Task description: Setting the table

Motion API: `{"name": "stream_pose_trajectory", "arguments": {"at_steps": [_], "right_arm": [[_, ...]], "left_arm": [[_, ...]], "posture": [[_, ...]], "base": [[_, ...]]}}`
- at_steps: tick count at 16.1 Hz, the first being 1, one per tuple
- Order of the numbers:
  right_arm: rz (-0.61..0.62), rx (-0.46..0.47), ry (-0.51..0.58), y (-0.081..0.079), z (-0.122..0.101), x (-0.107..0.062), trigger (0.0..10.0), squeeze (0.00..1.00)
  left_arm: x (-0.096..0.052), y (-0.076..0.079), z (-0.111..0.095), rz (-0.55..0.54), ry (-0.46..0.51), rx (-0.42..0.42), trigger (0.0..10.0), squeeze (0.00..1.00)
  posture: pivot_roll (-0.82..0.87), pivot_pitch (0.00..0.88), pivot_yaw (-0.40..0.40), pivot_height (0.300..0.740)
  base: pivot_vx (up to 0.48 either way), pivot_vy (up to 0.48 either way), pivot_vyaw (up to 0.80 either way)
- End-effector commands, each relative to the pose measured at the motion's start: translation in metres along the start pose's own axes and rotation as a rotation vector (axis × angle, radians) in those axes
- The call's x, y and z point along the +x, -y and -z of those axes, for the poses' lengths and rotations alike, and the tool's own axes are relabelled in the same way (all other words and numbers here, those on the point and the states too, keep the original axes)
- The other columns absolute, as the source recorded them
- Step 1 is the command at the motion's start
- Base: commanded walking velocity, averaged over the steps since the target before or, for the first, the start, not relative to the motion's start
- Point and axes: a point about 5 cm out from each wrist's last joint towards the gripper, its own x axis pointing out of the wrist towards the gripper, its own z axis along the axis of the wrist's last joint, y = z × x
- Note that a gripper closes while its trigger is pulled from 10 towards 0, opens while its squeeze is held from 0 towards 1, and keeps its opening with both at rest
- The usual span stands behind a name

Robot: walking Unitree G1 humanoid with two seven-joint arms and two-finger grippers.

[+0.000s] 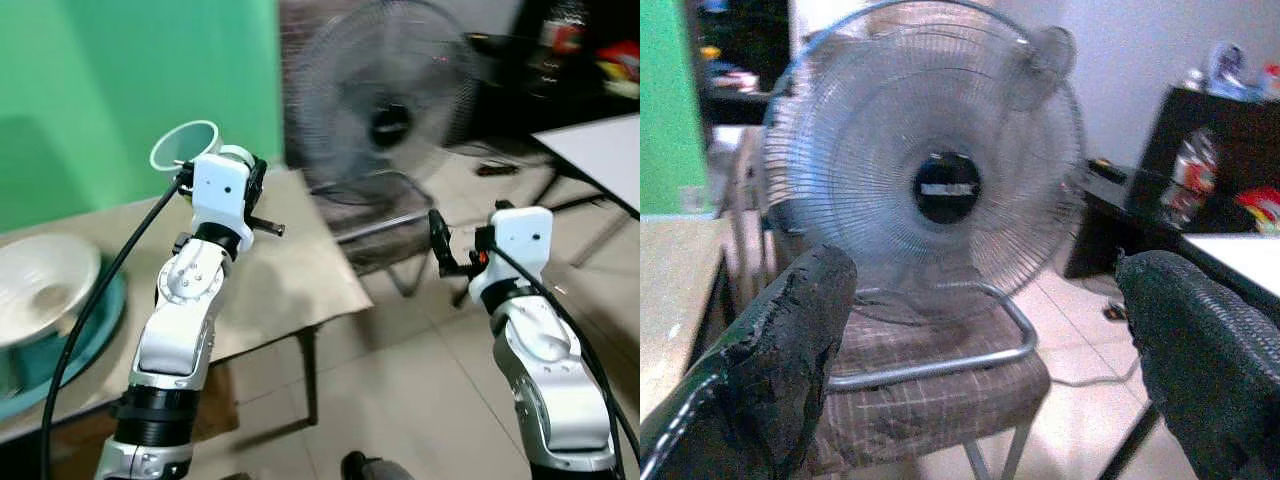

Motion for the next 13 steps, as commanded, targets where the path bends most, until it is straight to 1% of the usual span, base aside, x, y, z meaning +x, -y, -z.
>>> {"name": "stream_pose_trajectory", "arguments": {"at_steps": [1, 2, 3, 5, 7, 9, 10, 11, 12, 13], "right_arm": [[0.014, 0.024, 0.005, 0.003, -0.004, -0.001, 10.0, 0.00], [0.016, 0.036, 0.011, 0.002, -0.006, -0.002, 10.0, 0.00], [0.017, 0.050, 0.011, 0.002, -0.006, -0.002, 10.0, 0.00], [0.014, 0.055, 0.019, -0.001, -0.007, 0.000, 10.0, 0.00], [0.017, 0.034, 0.024, -0.003, -0.007, 0.002, 10.0, 0.00], [0.029, 0.015, 0.025, -0.001, -0.007, 0.002, 10.0, 0.00], [0.033, 0.010, 0.026, 0.000, -0.007, 0.001, 10.0, 0.00], [0.079, -0.020, 0.032, 0.004, -0.007, 0.000, 10.0, 0.00], [0.100, -0.046, 0.041, 0.005, -0.006, -0.002, 10.0, 0.00], [0.086, -0.024, 0.028, 0.004, -0.003, -0.002, 10.0, 0.00]], "left_arm": [[-0.001, -0.003, -0.008, -0.009, 0.041, 0.000, 10.0, 0.00], [0.000, -0.011, -0.010, -0.053, 0.063, -0.010, 10.0, 0.00], [-0.002, -0.023, -0.005, -0.057, 0.010, 0.034, 10.0, 0.00], [-0.010, -0.030, 0.001, 0.007, -0.040, 0.106, 10.0, 0.00], [-0.019, -0.030, 0.002, 0.039, -0.070, 0.116, 10.0, 0.00], [-0.030, -0.030, 0.006, 0.027, -0.111, 0.079, 10.0, 0.00], [-0.032, -0.030, 0.007, 0.025, -0.115, 0.065, 10.0, 0.00], [-0.036, -0.029, 0.007, 0.026, -0.117, 0.070, 10.0, 0.00], [-0.037, -0.029, 0.007, 0.022, -0.120, 0.070, 10.0, 0.00], [-0.036, -0.027, 0.009, 0.012, -0.129, 0.066, 10.0, 0.00]], "posture": [[0.03, 0.000, 0.019, 0.740], [0.02, 0.000, 0.025, 0.740], [0.03, 0.000, 0.025, 0.740], [0.04, 0.000, 0.027, 0.740], [0.05, 0.000, 0.040, 0.740], [0.04, 0.000, 0.050, 0.740], [0.04, 0.000, 0.050, 0.740], [0.04, 0.000, 0.054, 0.740], [0.04, 0.000, 0.055, 0.740], [0.04, 0.000, 0.055, 0.740]], "base": [[0.000, 0.000, -0.80], [0.000, 0.000, -0.80], [0.000, 0.000, -0.80], [0.000, 0.000, -0.80], [0.000, 0.000, -0.80], [0.000, 0.000, -0.79], [0.000, 0.000, -0.79], [0.000, 0.000, -0.79], [0.000, 0.000, -0.79], [0.000, 0.000, -0.79]]}}
